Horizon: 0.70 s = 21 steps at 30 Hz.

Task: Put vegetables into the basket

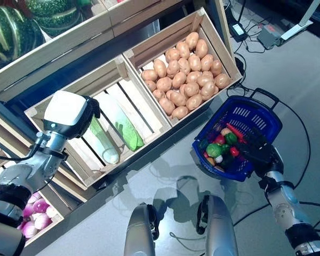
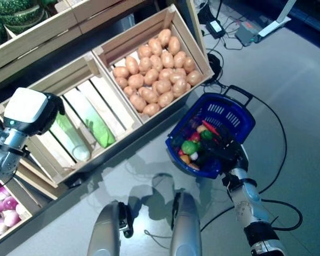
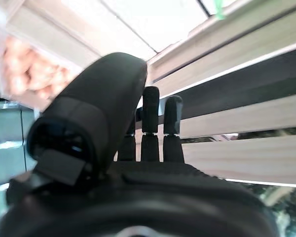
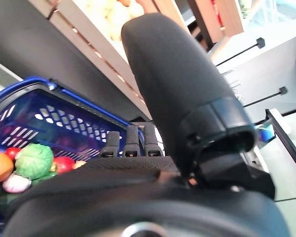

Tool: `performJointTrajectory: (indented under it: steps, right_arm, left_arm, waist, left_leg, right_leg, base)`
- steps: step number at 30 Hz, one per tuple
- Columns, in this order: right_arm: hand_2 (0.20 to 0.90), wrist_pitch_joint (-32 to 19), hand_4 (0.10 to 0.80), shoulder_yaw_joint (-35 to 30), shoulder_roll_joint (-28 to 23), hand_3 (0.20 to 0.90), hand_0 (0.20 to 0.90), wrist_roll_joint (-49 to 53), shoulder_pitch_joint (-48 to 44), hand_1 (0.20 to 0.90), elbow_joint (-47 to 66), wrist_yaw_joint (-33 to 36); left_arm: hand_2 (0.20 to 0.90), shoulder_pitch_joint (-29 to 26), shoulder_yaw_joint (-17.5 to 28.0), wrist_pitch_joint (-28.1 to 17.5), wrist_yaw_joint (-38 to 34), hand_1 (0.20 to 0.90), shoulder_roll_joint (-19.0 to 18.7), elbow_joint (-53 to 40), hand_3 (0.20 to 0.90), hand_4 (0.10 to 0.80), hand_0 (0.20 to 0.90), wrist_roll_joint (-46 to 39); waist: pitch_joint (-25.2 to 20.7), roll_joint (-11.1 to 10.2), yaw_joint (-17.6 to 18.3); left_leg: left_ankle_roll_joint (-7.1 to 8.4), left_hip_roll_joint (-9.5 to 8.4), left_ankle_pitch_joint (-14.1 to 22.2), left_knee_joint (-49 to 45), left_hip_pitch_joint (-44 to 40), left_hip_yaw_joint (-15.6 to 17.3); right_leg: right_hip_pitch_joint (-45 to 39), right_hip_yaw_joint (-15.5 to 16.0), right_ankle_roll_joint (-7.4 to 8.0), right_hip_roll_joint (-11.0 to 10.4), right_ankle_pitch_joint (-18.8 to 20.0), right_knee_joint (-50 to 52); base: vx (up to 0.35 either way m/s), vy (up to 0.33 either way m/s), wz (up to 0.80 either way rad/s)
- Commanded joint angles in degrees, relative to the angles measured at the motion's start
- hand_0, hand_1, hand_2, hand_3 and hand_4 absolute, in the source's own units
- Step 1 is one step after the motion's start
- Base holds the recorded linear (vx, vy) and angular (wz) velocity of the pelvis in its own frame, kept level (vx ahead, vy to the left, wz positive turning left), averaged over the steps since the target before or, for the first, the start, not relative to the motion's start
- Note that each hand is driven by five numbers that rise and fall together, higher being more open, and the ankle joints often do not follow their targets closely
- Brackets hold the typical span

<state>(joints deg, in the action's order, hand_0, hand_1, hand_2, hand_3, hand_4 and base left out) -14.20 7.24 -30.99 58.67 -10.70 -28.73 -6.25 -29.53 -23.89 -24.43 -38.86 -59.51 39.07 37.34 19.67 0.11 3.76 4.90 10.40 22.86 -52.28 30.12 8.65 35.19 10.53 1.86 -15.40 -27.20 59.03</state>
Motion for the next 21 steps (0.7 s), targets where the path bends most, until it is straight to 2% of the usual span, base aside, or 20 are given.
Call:
performJointTrajectory:
  steps: [1,4,5,6,14,16,21]
  right_arm:
    - [0.9,-3.7,0.8,-3.7,-0.3,0.9,0.9,-2.3,-0.5,0.9,4.6,-2.4]
    - [0.9,-3.8,0.8,-3.3,0.0,0.9,0.9,-2.8,-0.7,0.9,4.4,-2.8]
    - [0.9,-3.5,0.8,-3.0,-0.5,0.9,0.9,-2.9,-1.1,0.9,4.4,-2.7]
    - [0.9,-3.0,0.8,-2.8,-1.2,0.9,0.9,-3.1,-1.7,0.9,4.2,-2.3]
    - [0.9,-0.5,0.8,0.4,-6.0,0.9,0.9,0.6,-5.8,0.9,2.0,0.0]
    - [0.9,-0.5,0.8,1.3,-7.3,0.9,0.9,1.3,-6.5,0.9,2.2,0.1]
    - [0.9,-0.7,0.8,2.3,-9.3,0.9,0.9,2.5,-7.2,0.9,2.3,0.3]
  left_arm:
    - [0.3,-0.5,7.7,-1.1,-2.6,0.3,-0.9,-2.0,0.3,0.4,0.3,-4.3]
    - [0.3,-0.9,6.7,0.7,-1.3,0.3,-0.9,-1.4,0.3,0.4,0.3,1.1]
    - [0.578,-1.8,5.2,1.8,0.1,0.578,-1.4,-0.8,0.578,0.585,0.578,3.3]
    - [0.9,-3.6,2.5,4.4,3.8,0.9,-2.3,0.2,0.9,0.8,0.9,6.0]
    - [0.9,-15.2,-14.5,11.5,15.5,0.9,-7.7,3.7,0.9,0.8,0.9,12.8]
    - [0.9,-17.0,-17.6,12.7,17.5,0.9,-8.6,4.4,0.9,0.8,0.9,13.5]
    - [0.9,-19.9,-21.1,14.6,19.3,0.9,-9.6,5.6,0.9,0.8,0.9,11.7]
  waist:
    - [-4.4,0.7,-0.7]
    - [-4.3,0.8,-0.6]
    - [-4.1,0.8,-0.4]
    - [-3.6,1.0,-0.1]
    - [-0.5,1.1,1.4]
    - [0.3,1.1,1.7]
    - [1.7,1.3,2.0]
  left_leg:
    - [-6.26,-2.26,-2.5,9.9,-5.3,3.8]
    - [-6.13,-2.35,-2.8,11.1,-6.5,3.9]
    - [-6.04,-2.35,-2.8,11.3,-6.7,4.0]
    - [-5.99,-2.15,-2.5,10.8,-6.4,4.2]
    - [-6.31,-1.14,-0.9,5.2,-0.7,4.3]
    - [-6.09,-0.82,-0.9,4.2,1.1,4.0]
    - [-5.91,-0.41,-0.6,1.7,5.2,3.1]
  right_leg:
    - [-7.7,0.7,-0.9,-1.8,8.1,-11.8]
    - [-9.3,1.2,-0.68,-1.4,8.6,-13.6]
    - [-9.6,1.3,-0.65,-1.4,8.6,-13.8]
    - [-9.4,1.3,-0.7,-1.4,8.5,-13.5]
    - [-3.2,-0.3,-0.71,-2.5,7.7,-7.8]
    - [-1.6,-0.6,-0.73,-2.4,7.8,-7.1]
    - [2.4,-1.6,-0.75,-2.2,7.7,-4.9]
  base:
    - [-0.014,-0.038,0.02]
    - [0.001,-0.002,-0.02]
    - [-0.006,-0.002,-0.07]
    - [-0.031,0.0,-0.08]
    - [-0.036,0.018,0.0]
    - [-0.054,0.036,0.01]
    - [-0.03,0.031,0.0]
